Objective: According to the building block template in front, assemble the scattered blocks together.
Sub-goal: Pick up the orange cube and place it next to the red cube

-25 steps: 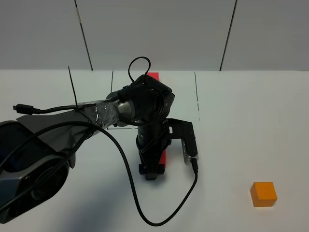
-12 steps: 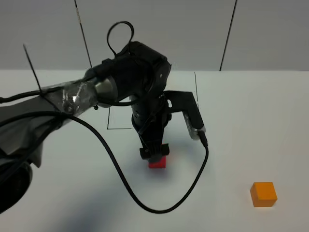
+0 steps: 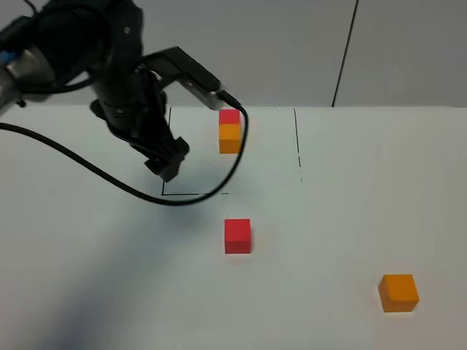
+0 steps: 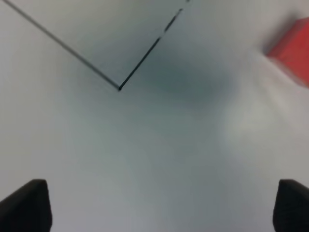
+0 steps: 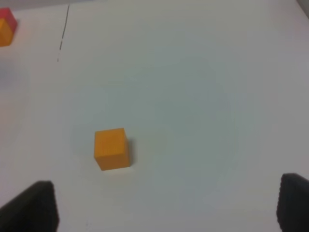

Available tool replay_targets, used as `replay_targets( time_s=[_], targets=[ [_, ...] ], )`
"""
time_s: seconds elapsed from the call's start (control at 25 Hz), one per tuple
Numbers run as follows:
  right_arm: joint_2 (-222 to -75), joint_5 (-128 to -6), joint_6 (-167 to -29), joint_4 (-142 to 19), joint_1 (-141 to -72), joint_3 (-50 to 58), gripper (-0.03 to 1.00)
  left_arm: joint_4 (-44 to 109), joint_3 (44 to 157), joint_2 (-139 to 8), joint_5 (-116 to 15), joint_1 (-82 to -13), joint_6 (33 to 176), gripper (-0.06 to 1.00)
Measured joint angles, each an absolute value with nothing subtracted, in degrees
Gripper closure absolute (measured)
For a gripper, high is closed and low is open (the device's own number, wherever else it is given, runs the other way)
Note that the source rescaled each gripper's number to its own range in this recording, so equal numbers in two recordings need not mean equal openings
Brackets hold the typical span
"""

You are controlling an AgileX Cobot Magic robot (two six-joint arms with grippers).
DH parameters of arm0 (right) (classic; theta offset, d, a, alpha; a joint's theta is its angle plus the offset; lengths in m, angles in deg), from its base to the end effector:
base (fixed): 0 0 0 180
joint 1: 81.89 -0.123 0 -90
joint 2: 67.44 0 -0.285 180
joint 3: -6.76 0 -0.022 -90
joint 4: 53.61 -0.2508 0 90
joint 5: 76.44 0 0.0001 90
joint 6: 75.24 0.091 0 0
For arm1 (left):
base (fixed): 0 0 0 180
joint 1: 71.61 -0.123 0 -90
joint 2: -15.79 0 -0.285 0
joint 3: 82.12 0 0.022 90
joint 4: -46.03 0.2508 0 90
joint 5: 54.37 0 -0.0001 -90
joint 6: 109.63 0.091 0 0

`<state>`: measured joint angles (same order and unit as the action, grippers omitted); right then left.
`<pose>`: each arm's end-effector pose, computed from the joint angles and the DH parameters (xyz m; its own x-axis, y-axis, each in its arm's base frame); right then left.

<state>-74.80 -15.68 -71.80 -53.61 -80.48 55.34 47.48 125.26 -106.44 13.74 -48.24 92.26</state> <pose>-0.0059 0.0001 0.2772 -0.4469 0.0710 -0.8918 0.0515 0.9972 0.0536 0.3959 -0.1687 0.2778 -0.6623 0.7018 -0.2624 0.6956 0.7061 0.1326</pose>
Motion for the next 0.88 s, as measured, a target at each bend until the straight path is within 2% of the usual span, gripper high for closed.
replay_targets(
  time_s=[0.24,0.44,0.68,0.88],
  targets=[
    [-74.8,-15.68,-71.8,-53.3,-80.48,55.34,0.16,42.71,113.78,-96.63,13.2,-58.05,91.17,0.09],
    [-74.8,-15.68,-71.8,-53.3,-80.48,55.34,0.16,42.38,100.77,-85.45,7.91,-64.08,87.49,0.1],
    [-74.8,-15.68,-71.8,-53.3,-80.48,55.34,0.16,42.62,85.4,-69.35,0.93,-67.46,82.32,0.12],
    [-74.8,-15.68,-71.8,-53.61,-80.48,55.34,0.16,46.03,74.38,-54.45,-3.45,-67.61,76.86,0.13]
  ],
)
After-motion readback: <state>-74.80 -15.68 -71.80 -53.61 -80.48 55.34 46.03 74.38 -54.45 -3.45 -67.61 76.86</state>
